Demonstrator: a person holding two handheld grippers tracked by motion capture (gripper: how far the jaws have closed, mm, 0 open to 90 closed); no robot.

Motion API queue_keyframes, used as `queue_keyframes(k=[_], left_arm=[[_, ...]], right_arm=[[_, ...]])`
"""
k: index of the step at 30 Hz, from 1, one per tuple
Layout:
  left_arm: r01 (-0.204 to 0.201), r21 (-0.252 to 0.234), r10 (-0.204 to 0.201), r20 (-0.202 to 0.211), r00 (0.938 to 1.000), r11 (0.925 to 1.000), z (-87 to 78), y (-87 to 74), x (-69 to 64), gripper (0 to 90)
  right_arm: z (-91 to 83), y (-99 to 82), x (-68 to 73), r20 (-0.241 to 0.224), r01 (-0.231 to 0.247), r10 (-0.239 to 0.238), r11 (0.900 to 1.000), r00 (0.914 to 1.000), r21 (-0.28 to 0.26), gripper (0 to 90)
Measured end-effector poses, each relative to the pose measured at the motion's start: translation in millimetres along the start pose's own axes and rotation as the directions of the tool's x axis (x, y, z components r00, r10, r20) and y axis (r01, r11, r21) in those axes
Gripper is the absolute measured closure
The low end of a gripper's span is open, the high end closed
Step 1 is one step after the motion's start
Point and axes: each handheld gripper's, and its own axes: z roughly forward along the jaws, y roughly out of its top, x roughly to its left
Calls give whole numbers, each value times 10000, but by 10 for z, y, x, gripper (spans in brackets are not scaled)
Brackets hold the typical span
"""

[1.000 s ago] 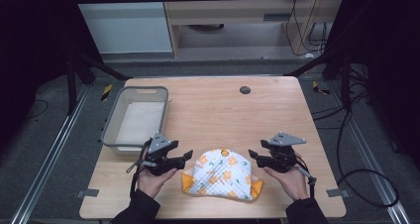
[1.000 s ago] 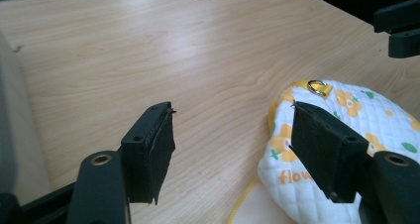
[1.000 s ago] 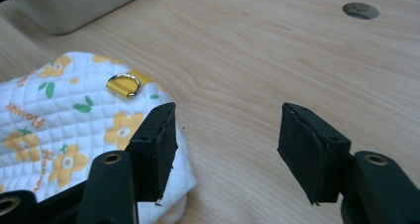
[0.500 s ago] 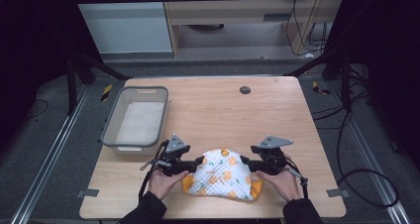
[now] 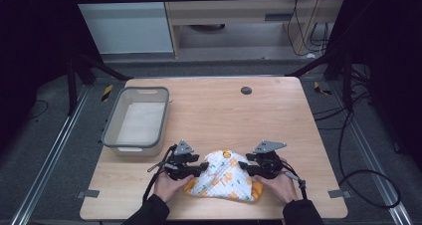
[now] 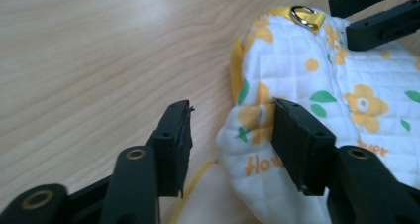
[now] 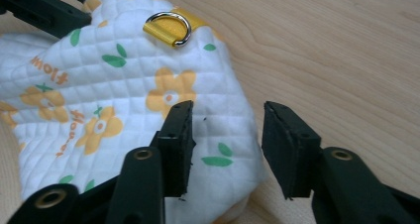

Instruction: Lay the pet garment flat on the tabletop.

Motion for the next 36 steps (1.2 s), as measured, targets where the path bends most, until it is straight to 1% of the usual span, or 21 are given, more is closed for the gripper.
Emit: queue_keyframes(k=[1, 2, 3, 4, 5, 6, 7, 10, 12, 14, 17, 21, 22, 23, 28, 29, 30, 32, 33, 35, 36], left_arm=[[-32, 52, 32, 109, 9999, 10000, 12, -1, -12, 588], [-32, 52, 32, 109, 9999, 10000, 12, -1, -12, 623], [-68, 182, 65, 163, 9998, 9998, 27, -3, -31, 640], [-68, 182, 65, 163, 9998, 9998, 27, -3, -31, 672], [-156, 389, 149, 182, 9997, 9991, 49, -9, -49, 709], [-156, 389, 149, 182, 9997, 9991, 49, -9, -49, 736], [-219, 569, 206, 236, 9995, 9981, 76, -17, -69, 766], [-297, 679, 283, 224, 9993, 9973, 95, -15, -92, 817], [-319, 635, 305, 230, 9993, 9975, 88, -16, -96, 847], [-331, 576, 317, 248, 9992, 9978, 80, -16, -93, 855], [-308, 182, 303, 290, 9991, 9994, 3, 1, -86, 861], [-365, -293, 371, 202, 9991, 9989, -130, 52, -104, 864], [-365, -293, 371, 202, 9991, 9989, -130, 52, -104, 865], [-382, -580, 393, 184, 9991, 9976, -209, 77, -123, 865], [-609, -1198, 629, 131, 9979, 9909, -414, 119, -193, 866], [-609, -1198, 629, 131, 9979, 9909, -414, 119, -193, 866], [-631, -1433, 658, 140, 9977, 9877, -487, 138, -214, 866], [-668, -1522, 694, 120, 9975, 9861, -524, 150, -219, 866], [-638, -1743, 670, 128, 9977, 9826, -591, 175, -234, 866], [-680, -1880, 712, 102, 9974, 9798, -656, 200, -252, 866], [-680, -1880, 712, 102, 9974, 9798, -656, 200, -252, 866]], right_arm=[[10, -1, 7, -74, 10, -9, 9999, 10000, 115, 610], [21, -5, 2, -97, 82, -81, 9999, 9999, 142, 624], [28, -7, 5, -90, 34, -32, 9998, 10000, 205, 643], [28, -7, 5, -90, 34, -32, 9998, 10000, 205, 643], [36, -9, 6, -123, 51, -47, 9994, 9999, 330, 697], [36, -9, 6, -123, 51, -47, 9994, 9999, 330, 697], [43, -11, 8, -211, 39, -31, 9992, 9998, 389, 757], [51, -9, 12, -291, 65, -52, 9989, 9996, 461, 824], [48, -6, 16, -366, 53, -34, 9986, 9993, 521, 846], [37, 1, 13, -410, 60, -39, 9986, 9992, 517, 855], [-10, 15, 5, -416, -81, 95, 9994, 9991, 332, 860], [-132, 38, 4, -400, -71, 63, 9998, 9992, -198, 863], [-171, 45, 10, -425, -131, 115, 9993, 9990, -355, 863], [-208, 52, 13, -435, -124, 102, 9986, 9990, -509, 864], [-371, 103, 68, -424, 8, -59, 9929, 9991, -1191, 866], [-397, 116, 83, -417, 52, -108, 9914, 9991, -1311, 866], [-423, 130, 101, -412, 113, -174, 9894, 9990, -1446, 865], [-447, 143, 121, -382, 167, -227, 9882, 9990, -1526, 865], [-503, 168, 157, -348, 262, -328, 9840, 9989, -1760, 865], [-568, 193, 196, -354, 323, -401, 9793, 9986, -1999, 865], [-598, 206, 215, -366, 364, -450, 9772, 9983, -2093, 866]])
